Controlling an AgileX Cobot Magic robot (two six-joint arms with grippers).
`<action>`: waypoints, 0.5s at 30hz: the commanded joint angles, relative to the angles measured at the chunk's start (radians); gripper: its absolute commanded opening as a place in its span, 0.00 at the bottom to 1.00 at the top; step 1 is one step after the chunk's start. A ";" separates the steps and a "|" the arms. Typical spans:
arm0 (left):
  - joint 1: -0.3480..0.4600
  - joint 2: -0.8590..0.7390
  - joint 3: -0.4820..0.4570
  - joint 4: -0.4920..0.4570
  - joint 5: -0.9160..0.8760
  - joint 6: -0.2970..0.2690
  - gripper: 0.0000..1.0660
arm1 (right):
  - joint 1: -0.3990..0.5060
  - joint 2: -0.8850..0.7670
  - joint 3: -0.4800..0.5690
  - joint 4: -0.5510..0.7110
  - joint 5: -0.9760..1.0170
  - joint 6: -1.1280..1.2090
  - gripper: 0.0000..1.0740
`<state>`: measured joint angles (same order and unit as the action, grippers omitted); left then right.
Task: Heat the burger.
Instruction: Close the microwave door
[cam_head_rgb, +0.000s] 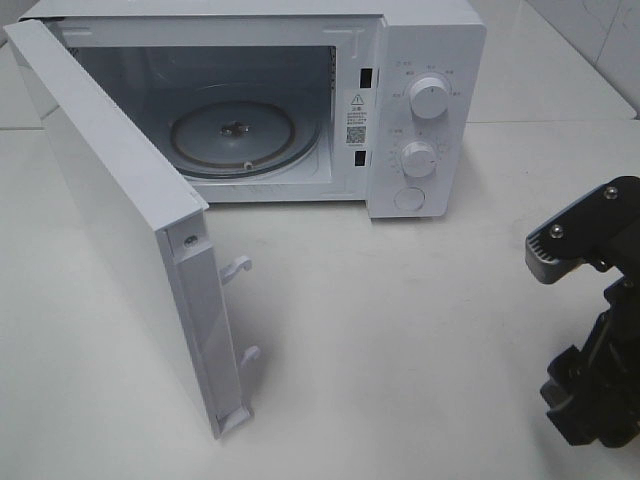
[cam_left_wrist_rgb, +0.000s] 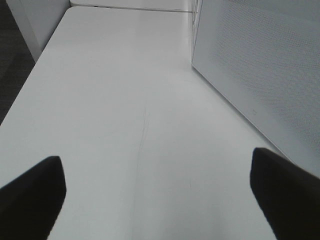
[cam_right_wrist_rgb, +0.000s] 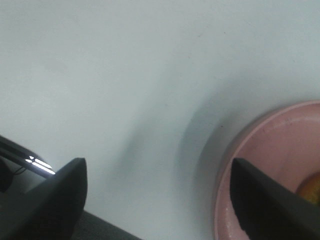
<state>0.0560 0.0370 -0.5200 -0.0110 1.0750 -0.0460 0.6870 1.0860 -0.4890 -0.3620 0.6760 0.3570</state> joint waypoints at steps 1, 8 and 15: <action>0.002 -0.001 0.003 -0.002 -0.009 0.002 0.86 | 0.002 -0.081 -0.020 0.104 0.025 -0.134 0.76; 0.002 -0.001 0.003 -0.002 -0.009 0.002 0.86 | 0.002 -0.162 -0.114 0.148 0.167 -0.175 0.74; 0.002 -0.001 0.003 -0.002 -0.009 0.002 0.86 | 0.002 -0.263 -0.193 0.151 0.275 -0.203 0.73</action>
<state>0.0560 0.0370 -0.5200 -0.0110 1.0750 -0.0460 0.6870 0.8320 -0.6750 -0.2120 0.9300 0.1730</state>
